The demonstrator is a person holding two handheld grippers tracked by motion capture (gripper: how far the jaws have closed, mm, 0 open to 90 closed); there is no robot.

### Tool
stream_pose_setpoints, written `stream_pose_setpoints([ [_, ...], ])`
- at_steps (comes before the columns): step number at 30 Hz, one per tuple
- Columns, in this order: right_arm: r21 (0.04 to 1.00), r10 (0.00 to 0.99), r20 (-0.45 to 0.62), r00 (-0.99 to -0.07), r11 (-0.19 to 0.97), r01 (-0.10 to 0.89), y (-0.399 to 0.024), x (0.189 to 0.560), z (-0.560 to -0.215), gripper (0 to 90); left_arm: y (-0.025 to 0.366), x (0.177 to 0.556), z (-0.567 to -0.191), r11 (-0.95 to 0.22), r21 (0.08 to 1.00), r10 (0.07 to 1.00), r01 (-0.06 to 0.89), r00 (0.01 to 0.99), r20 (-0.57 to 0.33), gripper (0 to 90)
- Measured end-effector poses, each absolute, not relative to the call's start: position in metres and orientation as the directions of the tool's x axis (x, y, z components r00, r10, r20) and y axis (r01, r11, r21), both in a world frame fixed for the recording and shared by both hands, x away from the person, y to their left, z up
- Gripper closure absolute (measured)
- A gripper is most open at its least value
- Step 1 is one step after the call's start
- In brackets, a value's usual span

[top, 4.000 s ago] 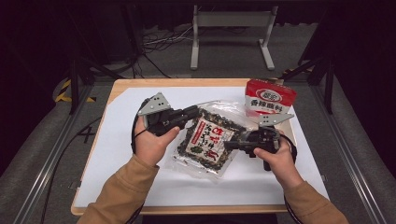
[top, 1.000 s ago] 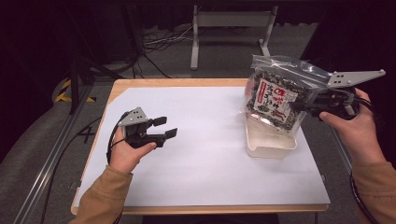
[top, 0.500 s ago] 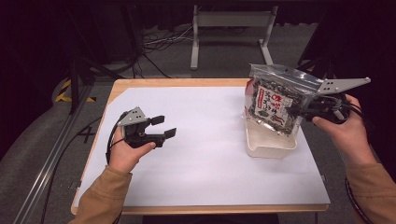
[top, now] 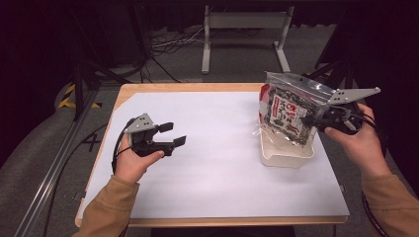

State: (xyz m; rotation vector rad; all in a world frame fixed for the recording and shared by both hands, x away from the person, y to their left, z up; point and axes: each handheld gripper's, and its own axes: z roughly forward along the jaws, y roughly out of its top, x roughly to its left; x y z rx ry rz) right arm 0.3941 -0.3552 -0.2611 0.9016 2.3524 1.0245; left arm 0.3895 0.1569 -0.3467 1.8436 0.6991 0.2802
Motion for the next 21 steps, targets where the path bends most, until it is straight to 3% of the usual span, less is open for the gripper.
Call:
stream_pose_setpoints([
  [21, 0.724, 0.718, -0.098, -0.689, 0.526, 0.445, -0.356, 0.403, -0.288, 75.3, 0.158, 0.392, -0.349, -0.236, 0.911, 0.586, 0.339, 0.797, -0.145, 28.7],
])
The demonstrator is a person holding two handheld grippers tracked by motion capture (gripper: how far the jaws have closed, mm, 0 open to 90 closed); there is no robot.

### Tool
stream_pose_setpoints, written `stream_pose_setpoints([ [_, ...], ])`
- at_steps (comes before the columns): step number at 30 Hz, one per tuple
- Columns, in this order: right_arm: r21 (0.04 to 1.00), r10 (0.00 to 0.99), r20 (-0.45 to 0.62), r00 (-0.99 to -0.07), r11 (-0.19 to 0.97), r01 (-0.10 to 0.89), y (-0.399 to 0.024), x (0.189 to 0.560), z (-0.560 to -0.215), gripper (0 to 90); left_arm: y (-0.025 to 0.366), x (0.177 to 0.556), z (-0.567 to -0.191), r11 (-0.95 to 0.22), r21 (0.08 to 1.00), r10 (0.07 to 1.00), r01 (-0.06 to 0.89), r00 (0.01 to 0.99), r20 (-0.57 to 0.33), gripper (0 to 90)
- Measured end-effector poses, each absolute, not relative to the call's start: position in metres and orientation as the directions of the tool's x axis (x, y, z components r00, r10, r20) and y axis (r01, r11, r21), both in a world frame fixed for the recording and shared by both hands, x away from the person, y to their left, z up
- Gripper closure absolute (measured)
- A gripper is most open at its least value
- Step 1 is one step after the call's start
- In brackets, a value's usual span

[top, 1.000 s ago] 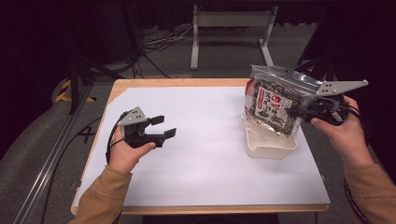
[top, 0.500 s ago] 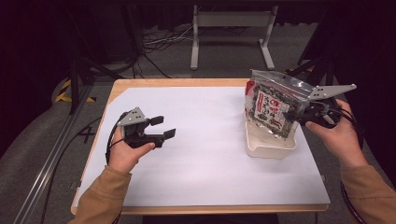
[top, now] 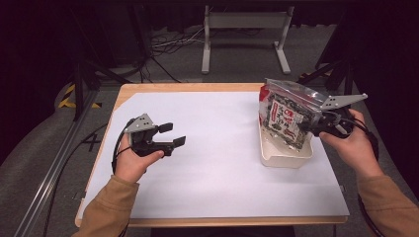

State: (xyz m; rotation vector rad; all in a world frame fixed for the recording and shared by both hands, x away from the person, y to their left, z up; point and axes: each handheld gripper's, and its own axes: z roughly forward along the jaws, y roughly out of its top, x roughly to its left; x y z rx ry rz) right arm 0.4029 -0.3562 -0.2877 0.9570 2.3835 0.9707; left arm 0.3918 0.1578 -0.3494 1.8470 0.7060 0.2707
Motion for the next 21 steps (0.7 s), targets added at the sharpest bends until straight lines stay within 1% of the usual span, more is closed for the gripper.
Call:
stream_pose_setpoints([
  [11, 0.711, 0.724, -0.107, -0.682, 0.535, 0.456, -0.351, 0.403, -0.307, 74.2, 0.154, 0.393, -0.351, -0.248, 0.905, 0.577, 0.347, 0.803, -0.15, 27.8],
  [14, 0.662, 0.718, -0.121, -0.685, 0.573, 0.483, -0.349, 0.403, -0.315, 73.4, 0.153, 0.393, -0.351, -0.246, 0.905, 0.577, 0.347, 0.803, -0.151, 27.7],
  [17, 0.698, 0.733, -0.095, -0.673, 0.531, 0.481, -0.356, 0.401, -0.324, 73.7, 0.152, 0.392, -0.351, -0.248, 0.903, 0.574, 0.351, 0.804, -0.155, 27.7],
  [21, 0.708, 0.739, -0.063, -0.67, 0.507, 0.492, -0.361, 0.403, -0.325, 73.8, 0.153, 0.393, -0.351, -0.244, 0.902, 0.575, 0.356, 0.802, -0.161, 27.7],
])
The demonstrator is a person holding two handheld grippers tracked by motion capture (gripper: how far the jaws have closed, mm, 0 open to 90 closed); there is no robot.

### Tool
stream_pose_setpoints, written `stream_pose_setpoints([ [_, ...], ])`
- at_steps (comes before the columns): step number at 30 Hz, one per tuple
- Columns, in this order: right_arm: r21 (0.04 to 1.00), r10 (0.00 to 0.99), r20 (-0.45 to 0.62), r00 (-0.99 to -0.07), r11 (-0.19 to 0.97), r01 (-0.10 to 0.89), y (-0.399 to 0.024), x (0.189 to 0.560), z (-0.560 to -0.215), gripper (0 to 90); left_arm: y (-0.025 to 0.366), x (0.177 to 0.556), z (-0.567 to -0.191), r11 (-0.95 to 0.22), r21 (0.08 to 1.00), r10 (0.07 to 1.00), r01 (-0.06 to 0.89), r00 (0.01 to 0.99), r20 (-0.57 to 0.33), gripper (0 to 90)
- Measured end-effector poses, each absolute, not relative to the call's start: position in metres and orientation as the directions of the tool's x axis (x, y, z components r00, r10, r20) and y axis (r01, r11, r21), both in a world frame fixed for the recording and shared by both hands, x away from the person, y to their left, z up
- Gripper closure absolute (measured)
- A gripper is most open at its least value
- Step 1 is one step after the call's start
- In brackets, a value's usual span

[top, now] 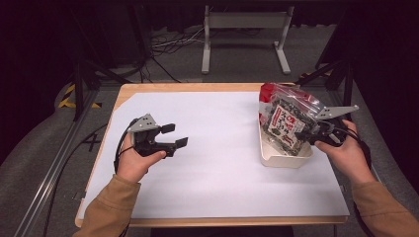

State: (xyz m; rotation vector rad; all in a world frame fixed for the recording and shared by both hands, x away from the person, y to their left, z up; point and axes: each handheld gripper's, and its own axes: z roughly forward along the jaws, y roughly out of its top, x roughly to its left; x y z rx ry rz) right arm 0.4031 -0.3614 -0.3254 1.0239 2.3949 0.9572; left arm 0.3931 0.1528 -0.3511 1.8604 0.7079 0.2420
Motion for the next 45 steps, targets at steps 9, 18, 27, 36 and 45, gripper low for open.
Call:
stream_pose_setpoints([
  [9, 0.723, 0.747, -0.106, -0.656, 0.511, 0.465, -0.359, 0.399, -0.318, 65.3, 0.157, 0.392, -0.353, -0.239, 0.906, 0.588, 0.35, 0.794, -0.152, 23.5],
  [18, 0.808, 0.788, -0.05, -0.614, 0.393, 0.438, -0.377, 0.38, -0.315, 31.3, 0.168, 0.385, -0.356, -0.231, 0.901, 0.6, 0.367, 0.783, -0.165, 20.7],
  [27, 0.836, 0.81, -0.04, -0.586, 0.348, 0.425, -0.391, 0.351, -0.318, 28.5, 0.175, 0.378, -0.358, -0.241, 0.906, 0.601, 0.349, 0.786, -0.143, 18.6],
  [36, 0.868, 0.797, -0.033, -0.603, 0.322, 0.378, -0.39, 0.329, -0.322, 28.7, 0.182, 0.37, -0.361, -0.24, 0.914, 0.591, 0.328, 0.796, -0.131, 18.0],
  [45, 0.906, 0.744, -0.016, -0.668, 0.294, 0.306, -0.38, 0.307, -0.329, 29.2, 0.195, 0.362, -0.364, -0.228, 0.925, 0.583, 0.305, 0.803, -0.121, 17.3],
])
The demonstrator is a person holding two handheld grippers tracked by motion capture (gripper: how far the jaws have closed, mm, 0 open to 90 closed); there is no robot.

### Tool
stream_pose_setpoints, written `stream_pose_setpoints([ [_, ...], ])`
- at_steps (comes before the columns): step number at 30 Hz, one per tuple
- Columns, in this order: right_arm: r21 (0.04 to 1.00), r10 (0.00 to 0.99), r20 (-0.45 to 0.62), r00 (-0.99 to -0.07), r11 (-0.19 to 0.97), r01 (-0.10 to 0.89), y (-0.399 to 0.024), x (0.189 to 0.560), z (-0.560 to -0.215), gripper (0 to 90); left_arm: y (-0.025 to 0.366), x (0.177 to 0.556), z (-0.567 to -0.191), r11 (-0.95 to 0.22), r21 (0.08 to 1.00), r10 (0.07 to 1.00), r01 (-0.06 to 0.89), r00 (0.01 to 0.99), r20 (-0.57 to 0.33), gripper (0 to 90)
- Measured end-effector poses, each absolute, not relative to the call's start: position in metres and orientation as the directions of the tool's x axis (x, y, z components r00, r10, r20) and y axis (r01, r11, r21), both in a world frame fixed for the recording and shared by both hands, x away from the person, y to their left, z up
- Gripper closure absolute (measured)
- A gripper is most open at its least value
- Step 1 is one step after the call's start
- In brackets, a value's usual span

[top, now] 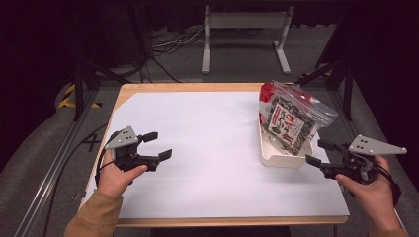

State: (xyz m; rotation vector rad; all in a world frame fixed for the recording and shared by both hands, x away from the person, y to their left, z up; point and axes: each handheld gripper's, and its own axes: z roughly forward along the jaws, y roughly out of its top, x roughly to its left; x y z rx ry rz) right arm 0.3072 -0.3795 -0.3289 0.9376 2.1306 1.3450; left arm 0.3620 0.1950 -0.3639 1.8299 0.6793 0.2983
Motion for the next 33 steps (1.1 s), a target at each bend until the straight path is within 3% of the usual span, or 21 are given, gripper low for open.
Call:
stream_pose_setpoints([
  [7, 0.927, 0.663, -0.015, -0.748, 0.29, 0.239, -0.355, 0.306, -0.342, 27.7, 0.202, 0.356, -0.369, -0.221, 0.924, 0.586, 0.312, 0.8, -0.129, 17.0],
  [16, 0.946, 0.629, -0.027, -0.777, 0.267, 0.184, -0.336, 0.31, -0.356, 26.5, 0.212, 0.35, -0.376, -0.196, 0.933, 0.589, 0.302, 0.797, -0.135, 16.7],
  [33, 0.944, 0.625, 0.005, -0.78, 0.253, 0.21, -0.317, 0.315, -0.403, 24.2, 0.215, 0.345, -0.388, -0.21, 0.932, 0.593, 0.294, 0.796, -0.118, 15.8],
])
